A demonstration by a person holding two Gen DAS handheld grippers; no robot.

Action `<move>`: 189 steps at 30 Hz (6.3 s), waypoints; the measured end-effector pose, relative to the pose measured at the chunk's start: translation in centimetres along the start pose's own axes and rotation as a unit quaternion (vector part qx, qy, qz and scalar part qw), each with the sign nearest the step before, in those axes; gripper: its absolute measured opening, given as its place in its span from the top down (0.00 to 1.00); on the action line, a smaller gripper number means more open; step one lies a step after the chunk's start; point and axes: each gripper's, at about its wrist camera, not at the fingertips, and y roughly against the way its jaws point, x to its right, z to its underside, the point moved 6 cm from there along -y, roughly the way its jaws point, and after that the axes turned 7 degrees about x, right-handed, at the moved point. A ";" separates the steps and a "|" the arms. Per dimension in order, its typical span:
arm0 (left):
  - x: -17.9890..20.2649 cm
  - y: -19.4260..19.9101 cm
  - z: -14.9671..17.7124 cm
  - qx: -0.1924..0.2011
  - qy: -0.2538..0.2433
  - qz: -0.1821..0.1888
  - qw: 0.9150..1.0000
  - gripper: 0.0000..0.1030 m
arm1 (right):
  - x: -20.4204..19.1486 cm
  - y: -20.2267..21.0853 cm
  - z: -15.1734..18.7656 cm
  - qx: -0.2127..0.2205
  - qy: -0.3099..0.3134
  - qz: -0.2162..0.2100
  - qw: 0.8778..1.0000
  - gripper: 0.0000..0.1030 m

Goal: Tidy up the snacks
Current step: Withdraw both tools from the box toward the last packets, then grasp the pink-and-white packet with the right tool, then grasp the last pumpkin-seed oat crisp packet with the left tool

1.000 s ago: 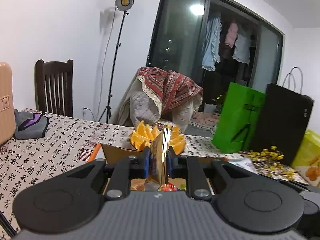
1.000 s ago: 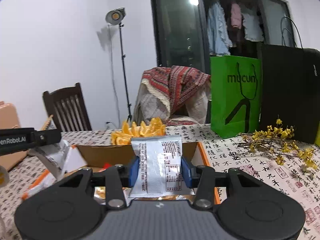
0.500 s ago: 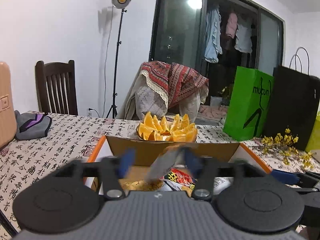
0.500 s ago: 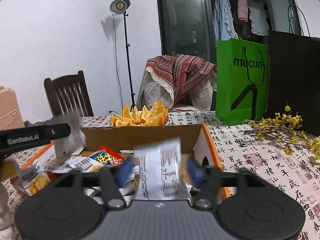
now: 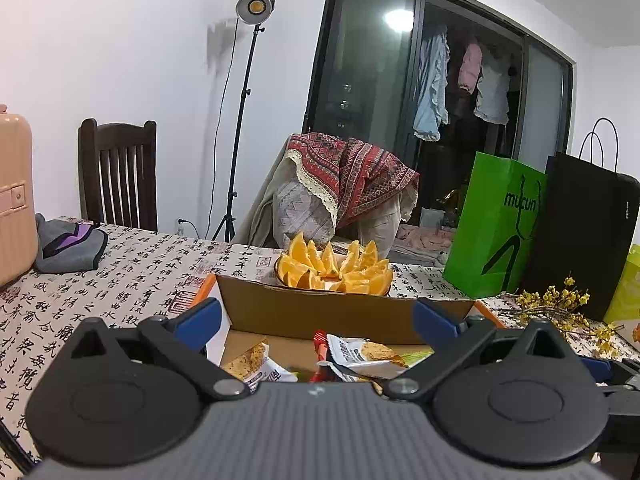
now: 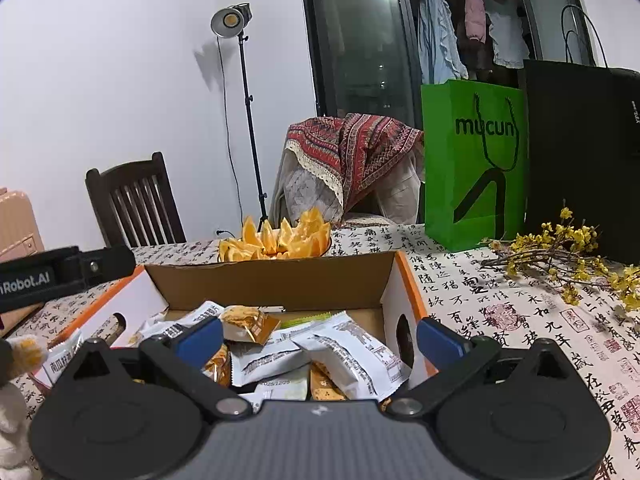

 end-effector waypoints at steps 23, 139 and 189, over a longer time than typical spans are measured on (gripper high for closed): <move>-0.3 7.9 -2.7 0.008 0.005 0.009 1.000 0.00 | -0.5 7.2 -1.8 0.003 0.013 -0.006 1.000 0.00; -12.2 14.5 9.6 -0.096 0.081 -0.035 0.991 0.00 | -7.7 6.4 10.4 -0.127 0.102 -0.041 0.986 0.35; -3.1 6.8 12.2 -0.230 -0.106 0.032 0.967 0.02 | 2.7 12.6 8.5 -0.013 -0.014 0.016 1.000 0.34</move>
